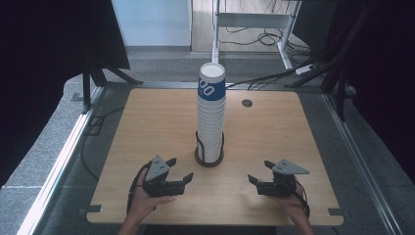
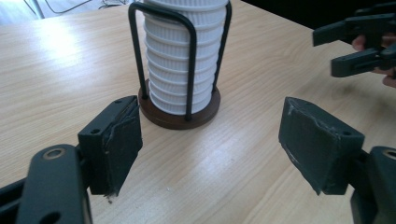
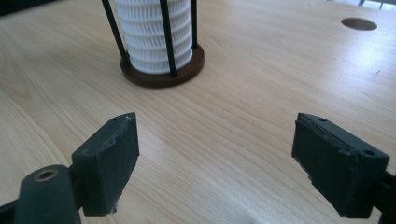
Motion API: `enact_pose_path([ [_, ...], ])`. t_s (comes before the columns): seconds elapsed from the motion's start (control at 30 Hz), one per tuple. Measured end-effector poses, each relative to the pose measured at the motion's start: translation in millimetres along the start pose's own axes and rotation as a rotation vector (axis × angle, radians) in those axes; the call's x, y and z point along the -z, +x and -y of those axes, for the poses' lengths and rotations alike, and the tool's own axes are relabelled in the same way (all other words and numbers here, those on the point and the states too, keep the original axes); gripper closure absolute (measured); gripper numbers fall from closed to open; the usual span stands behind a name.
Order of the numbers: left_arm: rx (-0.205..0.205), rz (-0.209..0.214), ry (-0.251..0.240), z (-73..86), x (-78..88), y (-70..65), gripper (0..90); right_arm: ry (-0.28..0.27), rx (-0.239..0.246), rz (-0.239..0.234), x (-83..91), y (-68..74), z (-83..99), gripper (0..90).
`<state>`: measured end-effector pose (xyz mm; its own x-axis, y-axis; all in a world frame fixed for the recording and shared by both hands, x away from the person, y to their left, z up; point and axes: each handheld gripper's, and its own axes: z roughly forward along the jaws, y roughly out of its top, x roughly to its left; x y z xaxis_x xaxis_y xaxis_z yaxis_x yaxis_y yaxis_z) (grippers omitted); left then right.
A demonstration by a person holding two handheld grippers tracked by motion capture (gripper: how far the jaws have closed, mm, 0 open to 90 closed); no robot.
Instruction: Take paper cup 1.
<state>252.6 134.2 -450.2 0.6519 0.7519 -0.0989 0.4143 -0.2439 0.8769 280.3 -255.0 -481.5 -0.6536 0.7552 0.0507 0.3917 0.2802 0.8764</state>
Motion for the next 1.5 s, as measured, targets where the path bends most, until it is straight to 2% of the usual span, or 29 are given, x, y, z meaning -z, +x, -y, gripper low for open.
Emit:
enact_pose_path([
  [0.07, 0.003, -0.005, 0.004, 0.7, -1.9, 0.8, 21.6, 0.002, -0.025, -0.032, 0.0, -1.7, 0.7, 13.5],
  [0.13, 0.005, -0.006, 0.013, 1.8, -3.4, 0.6, 21.6, 0.003, -0.022, -0.040, 0.3, -1.2, 1.5, 13.7],
  [0.23, 0.002, -0.009, 0.007, 1.4, -0.7, -0.3, 21.5, -0.001, -0.023, -0.042, 2.3, -0.4, 0.4, 14.0],
  [0.27, -0.002, -0.007, -0.003, 0.8, 3.4, 0.1, 21.4, -0.022, -0.023, -0.040, 5.8, -1.0, -1.8, 14.4],
  [0.43, -0.010, -0.008, -0.017, -0.2, 10.5, 2.7, 21.1, -0.040, -0.012, -0.045, 10.4, -2.8, -3.4, 16.3],
  [0.5, -0.016, -0.004, -0.019, -0.2, 12.6, 3.8, 20.8, -0.066, -0.002, -0.048, 15.3, -2.3, -5.9, 19.2],
  [0.6, -0.002, -0.001, -0.027, 1.1, 12.5, 7.5, 21.0, -0.081, -0.013, -0.061, 17.1, -3.6, -7.1, 20.6],
  [0.77, -0.002, -0.032, 0.004, 7.2, 6.7, 10.4, 21.0, -0.084, -0.019, -0.074, 15.8, -10.7, -7.8, 21.4],
  [0.97, -0.004, -0.027, -0.017, 3.7, 10.9, 8.0, 21.0, -0.082, -0.003, -0.086, 17.0, -10.8, -6.3, 22.4],
  [1.1, -0.037, -0.006, -0.020, -4.9, 13.7, 7.3, 18.6, -0.083, 0.010, -0.082, 20.1, -9.0, -8.4, 23.2],
  [1.13, -0.046, -0.001, -0.037, -10.2, 16.1, 9.1, 18.6, -0.082, 0.013, -0.080, 20.9, -8.7, -8.9, 23.6],
  [1.37, -0.019, 0.039, -0.060, -13.5, 14.7, 15.5, 18.4, -0.103, 0.012, -0.051, 24.9, -11.1, -9.4, 24.1],
  [1.5, -0.004, 0.066, -0.064, -15.9, 6.9, 15.4, 18.4, -0.107, 0.002, -0.065, 25.0, -12.8, -8.1, 25.4],
])
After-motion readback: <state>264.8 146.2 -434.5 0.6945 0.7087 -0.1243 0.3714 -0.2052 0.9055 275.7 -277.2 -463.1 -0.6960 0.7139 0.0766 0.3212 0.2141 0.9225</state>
